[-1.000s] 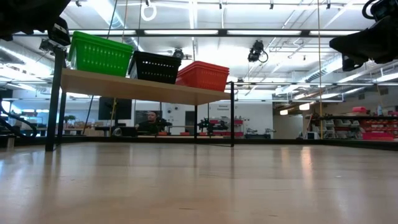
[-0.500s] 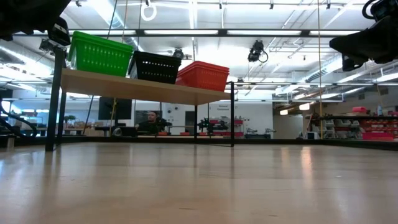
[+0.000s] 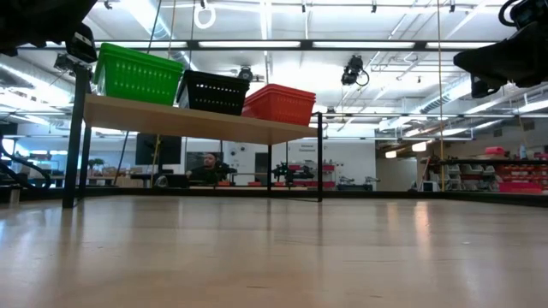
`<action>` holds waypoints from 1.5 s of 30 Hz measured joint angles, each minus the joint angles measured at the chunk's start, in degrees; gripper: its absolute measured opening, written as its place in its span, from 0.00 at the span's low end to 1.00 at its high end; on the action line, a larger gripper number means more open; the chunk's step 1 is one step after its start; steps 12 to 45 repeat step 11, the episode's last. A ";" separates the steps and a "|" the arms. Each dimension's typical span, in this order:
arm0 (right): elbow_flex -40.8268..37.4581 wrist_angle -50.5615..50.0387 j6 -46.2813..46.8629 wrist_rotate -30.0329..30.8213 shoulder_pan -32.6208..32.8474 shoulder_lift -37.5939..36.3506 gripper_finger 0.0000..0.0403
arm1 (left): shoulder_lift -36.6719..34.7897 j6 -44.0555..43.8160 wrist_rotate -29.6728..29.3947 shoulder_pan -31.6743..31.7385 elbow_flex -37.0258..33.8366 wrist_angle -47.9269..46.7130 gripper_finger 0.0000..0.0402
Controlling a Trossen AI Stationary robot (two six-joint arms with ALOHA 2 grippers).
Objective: Stack baskets on shelf by color
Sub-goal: Return to Home Position
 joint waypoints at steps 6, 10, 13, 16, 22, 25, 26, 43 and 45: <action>0.00 0.00 0.00 -0.01 0.00 0.00 0.06 | 0.00 -0.01 0.02 0.00 0.00 0.00 0.07; 0.00 0.00 0.00 0.01 -0.01 0.00 0.06 | 0.02 0.00 0.02 0.00 0.00 0.00 0.06; 0.00 0.00 0.00 -0.01 0.00 -0.01 0.06 | 0.02 0.00 0.02 0.00 0.00 0.00 0.06; 0.00 0.00 0.00 -0.01 0.00 -0.01 0.06 | 0.02 0.00 0.02 0.00 0.00 0.00 0.06; 0.00 0.00 0.00 -0.01 0.00 -0.01 0.06 | 0.02 0.00 0.02 0.00 0.00 0.00 0.06; 0.00 0.00 0.00 -0.01 0.00 -0.01 0.06 | 0.02 0.00 0.02 0.00 0.00 0.00 0.06; 0.00 0.00 0.00 -0.01 0.00 -0.01 0.06 | 0.02 0.00 0.02 0.00 0.00 0.00 0.06; 0.00 0.00 0.00 -0.01 0.00 -0.01 0.06 | 0.02 0.00 0.02 0.00 0.00 0.00 0.06; 0.00 0.00 0.00 -0.01 0.00 -0.01 0.06 | 0.02 0.00 0.02 0.00 0.00 0.00 0.06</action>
